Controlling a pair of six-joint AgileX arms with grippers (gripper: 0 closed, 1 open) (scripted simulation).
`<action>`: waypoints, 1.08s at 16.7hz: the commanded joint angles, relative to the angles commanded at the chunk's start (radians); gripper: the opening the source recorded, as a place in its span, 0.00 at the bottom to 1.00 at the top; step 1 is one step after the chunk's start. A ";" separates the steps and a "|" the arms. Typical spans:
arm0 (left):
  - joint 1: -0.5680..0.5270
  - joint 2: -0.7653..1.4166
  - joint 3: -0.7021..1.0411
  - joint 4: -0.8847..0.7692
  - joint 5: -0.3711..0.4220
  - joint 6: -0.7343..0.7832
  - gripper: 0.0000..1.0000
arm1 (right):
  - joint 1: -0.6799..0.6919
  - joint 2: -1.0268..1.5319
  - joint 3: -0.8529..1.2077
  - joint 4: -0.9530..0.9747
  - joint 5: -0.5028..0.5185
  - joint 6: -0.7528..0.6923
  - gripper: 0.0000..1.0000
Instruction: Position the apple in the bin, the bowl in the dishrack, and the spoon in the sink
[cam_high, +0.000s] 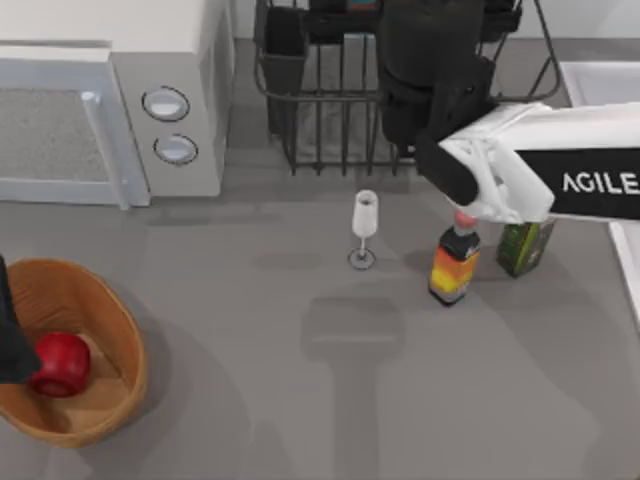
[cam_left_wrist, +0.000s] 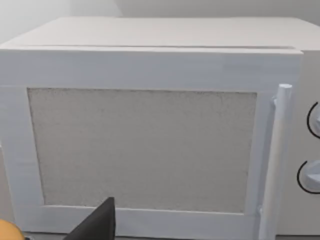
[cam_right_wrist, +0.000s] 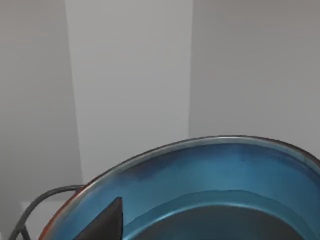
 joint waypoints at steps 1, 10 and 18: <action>0.000 0.000 0.000 0.000 0.000 0.000 1.00 | 0.002 0.000 0.000 0.000 0.000 0.000 1.00; 0.000 0.000 0.000 0.000 0.000 0.000 1.00 | -0.113 -0.325 -0.225 -0.113 -0.116 0.003 1.00; 0.000 0.000 0.000 0.000 0.000 0.000 1.00 | -0.355 -1.212 -0.765 -0.412 -0.364 -0.025 1.00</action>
